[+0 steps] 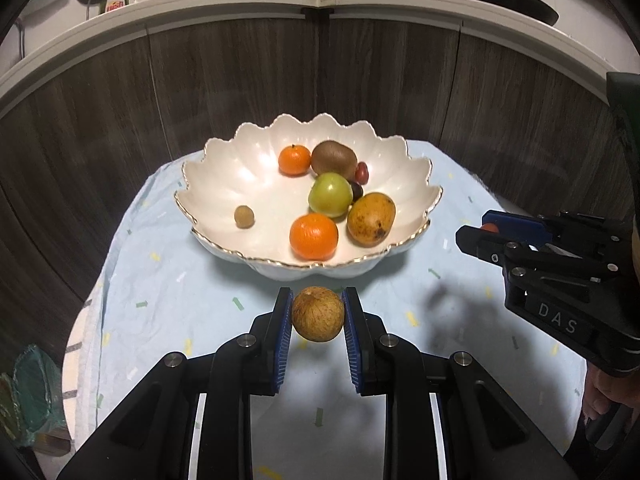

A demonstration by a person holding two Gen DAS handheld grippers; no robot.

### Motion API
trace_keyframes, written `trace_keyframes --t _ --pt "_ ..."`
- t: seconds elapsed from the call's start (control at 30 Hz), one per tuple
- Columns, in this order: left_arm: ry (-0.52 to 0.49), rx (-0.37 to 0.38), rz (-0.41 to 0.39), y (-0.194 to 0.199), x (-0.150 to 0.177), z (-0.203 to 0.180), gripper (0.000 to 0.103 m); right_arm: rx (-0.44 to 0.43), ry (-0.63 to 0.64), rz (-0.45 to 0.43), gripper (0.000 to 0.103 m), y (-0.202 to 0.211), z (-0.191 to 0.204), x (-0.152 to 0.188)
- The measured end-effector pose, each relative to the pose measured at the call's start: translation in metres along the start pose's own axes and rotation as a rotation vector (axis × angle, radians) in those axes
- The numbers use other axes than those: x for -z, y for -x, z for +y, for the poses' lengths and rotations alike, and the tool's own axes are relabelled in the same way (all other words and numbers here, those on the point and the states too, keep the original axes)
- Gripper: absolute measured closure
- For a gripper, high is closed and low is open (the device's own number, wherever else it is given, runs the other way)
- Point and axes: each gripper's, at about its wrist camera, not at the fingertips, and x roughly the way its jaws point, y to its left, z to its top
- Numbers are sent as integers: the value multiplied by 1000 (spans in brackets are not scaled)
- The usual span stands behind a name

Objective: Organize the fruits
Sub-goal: 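Carry the brown fruit over the bowl with left gripper while right gripper carries the date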

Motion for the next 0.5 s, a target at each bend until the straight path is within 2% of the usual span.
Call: trace_keyframes --t 0.5 --pt "14 -8 -43 16 -34 15 78 -13 6 -74 74 23 9 -42"
